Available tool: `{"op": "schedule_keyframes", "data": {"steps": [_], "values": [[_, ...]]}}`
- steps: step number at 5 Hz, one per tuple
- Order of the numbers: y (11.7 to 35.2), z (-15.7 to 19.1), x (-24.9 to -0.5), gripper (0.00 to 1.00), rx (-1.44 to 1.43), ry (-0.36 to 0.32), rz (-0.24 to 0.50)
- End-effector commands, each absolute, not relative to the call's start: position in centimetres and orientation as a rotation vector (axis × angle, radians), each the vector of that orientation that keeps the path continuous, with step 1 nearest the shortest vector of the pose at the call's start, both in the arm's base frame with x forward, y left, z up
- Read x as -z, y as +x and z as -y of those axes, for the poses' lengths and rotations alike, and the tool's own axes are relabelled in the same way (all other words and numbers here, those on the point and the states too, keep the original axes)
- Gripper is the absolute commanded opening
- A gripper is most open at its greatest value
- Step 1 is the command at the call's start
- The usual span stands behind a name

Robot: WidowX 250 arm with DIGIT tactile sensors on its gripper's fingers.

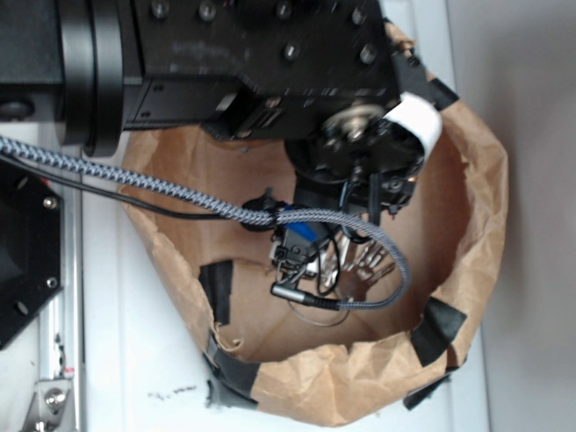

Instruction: Grab the silver keys.

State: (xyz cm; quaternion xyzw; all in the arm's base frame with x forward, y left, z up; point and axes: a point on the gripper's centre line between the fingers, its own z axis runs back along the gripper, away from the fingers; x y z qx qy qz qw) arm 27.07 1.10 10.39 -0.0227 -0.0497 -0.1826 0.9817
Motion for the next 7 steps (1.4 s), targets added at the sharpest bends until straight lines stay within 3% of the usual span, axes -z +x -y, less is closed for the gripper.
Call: {"op": "schedule_keyframes", "data": {"steps": [1, 2, 3, 7], "values": [[26.1, 2.1, -9.3, 1.0, 0.448, 0.011, 0.233], [26.1, 2.9, -8.6, 1.0, 0.457, 0.013, 0.249], [26.1, 3.7, -8.6, 1.0, 0.495, -0.034, 0.221], [25.9, 5.9, -5.9, 1.0, 0.546, -0.042, 0.22]]}}
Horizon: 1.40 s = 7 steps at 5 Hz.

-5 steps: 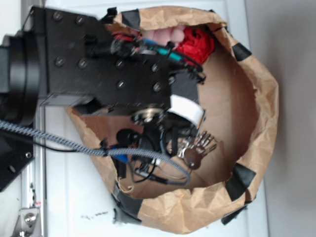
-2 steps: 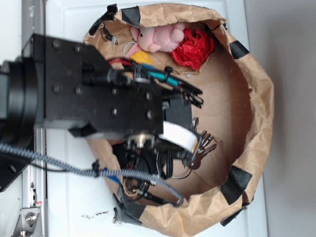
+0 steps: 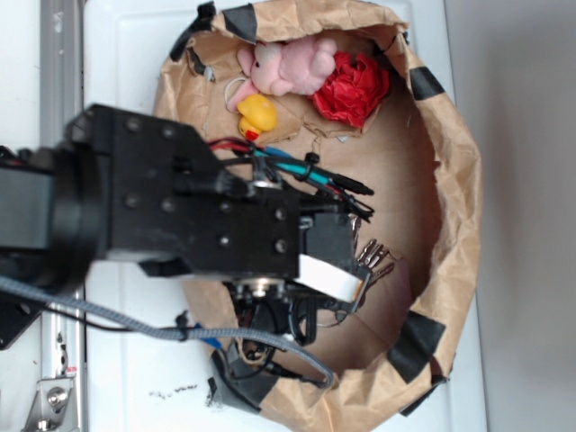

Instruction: Grab the silver keys.

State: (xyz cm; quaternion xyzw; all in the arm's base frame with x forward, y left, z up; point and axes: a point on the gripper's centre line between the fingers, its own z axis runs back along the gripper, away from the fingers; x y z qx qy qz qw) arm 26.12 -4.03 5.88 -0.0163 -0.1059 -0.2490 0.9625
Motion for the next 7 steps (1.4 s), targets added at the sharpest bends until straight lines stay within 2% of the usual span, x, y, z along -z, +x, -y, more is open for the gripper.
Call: {"op": "schedule_keyframes", "data": {"steps": [1, 2, 3, 4, 6, 7], "values": [[25.4, 6.0, -6.5, 1.0, 0.576, -0.092, 0.19], [25.4, 5.3, -8.2, 1.0, 0.597, -0.211, 0.149], [25.6, 5.6, -8.0, 1.0, 0.594, -0.222, 0.133], [25.5, 6.2, -6.0, 1.0, 0.61, -0.156, 0.136], [24.2, 7.1, -5.4, 1.0, 0.656, -0.219, 0.095], [24.1, 7.2, -5.2, 1.0, 0.663, -0.227, 0.088]]}}
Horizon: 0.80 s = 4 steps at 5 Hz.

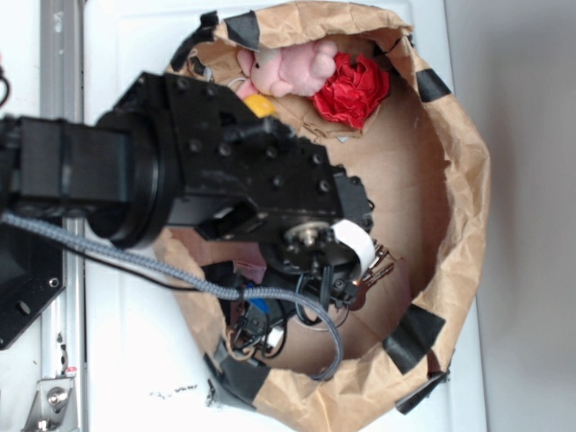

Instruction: Grab the silver keys.

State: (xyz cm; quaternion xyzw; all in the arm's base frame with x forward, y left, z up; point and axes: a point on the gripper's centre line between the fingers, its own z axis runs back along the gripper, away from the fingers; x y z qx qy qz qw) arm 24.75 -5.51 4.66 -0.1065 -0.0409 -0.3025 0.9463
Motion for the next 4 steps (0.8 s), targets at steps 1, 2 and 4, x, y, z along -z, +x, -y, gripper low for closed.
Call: {"op": "schedule_keyframes", "data": {"steps": [1, 2, 4], "values": [[24.5, 7.3, -4.1, 1.0, 0.665, -0.194, 0.103], [25.2, 7.1, -2.8, 1.0, 0.664, -0.128, 0.153], [25.8, 6.7, -3.7, 0.0, 0.63, -0.139, 0.192]]}}
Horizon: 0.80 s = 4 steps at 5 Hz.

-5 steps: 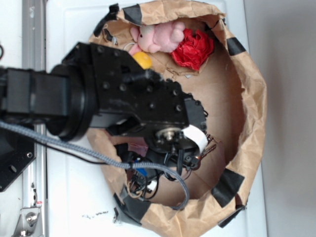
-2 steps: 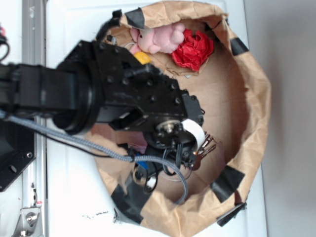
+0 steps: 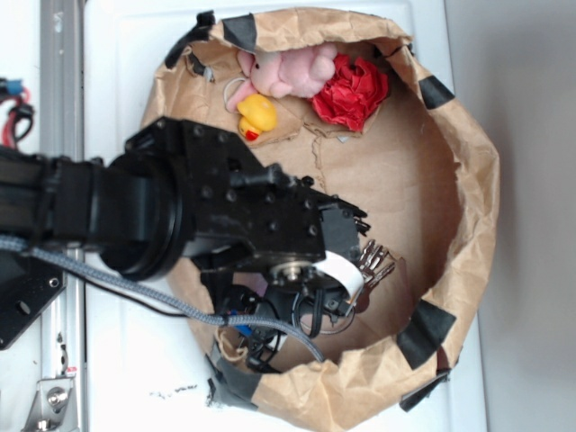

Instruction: Grab the silver keys.

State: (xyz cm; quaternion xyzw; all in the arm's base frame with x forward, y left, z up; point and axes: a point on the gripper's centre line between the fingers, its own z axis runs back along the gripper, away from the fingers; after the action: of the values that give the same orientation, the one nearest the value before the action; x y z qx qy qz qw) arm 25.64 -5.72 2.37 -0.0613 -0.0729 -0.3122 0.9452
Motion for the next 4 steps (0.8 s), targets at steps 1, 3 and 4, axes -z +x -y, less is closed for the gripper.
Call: {"op": "schedule_keyframes", "data": {"steps": [1, 3, 4], "values": [[25.9, 6.5, -3.7, 0.0, 0.622, -0.131, 0.197], [26.4, 5.5, -5.3, 0.0, 0.568, -0.151, 0.204], [27.3, 4.0, -8.0, 0.0, 0.497, -0.208, 0.231]]}}
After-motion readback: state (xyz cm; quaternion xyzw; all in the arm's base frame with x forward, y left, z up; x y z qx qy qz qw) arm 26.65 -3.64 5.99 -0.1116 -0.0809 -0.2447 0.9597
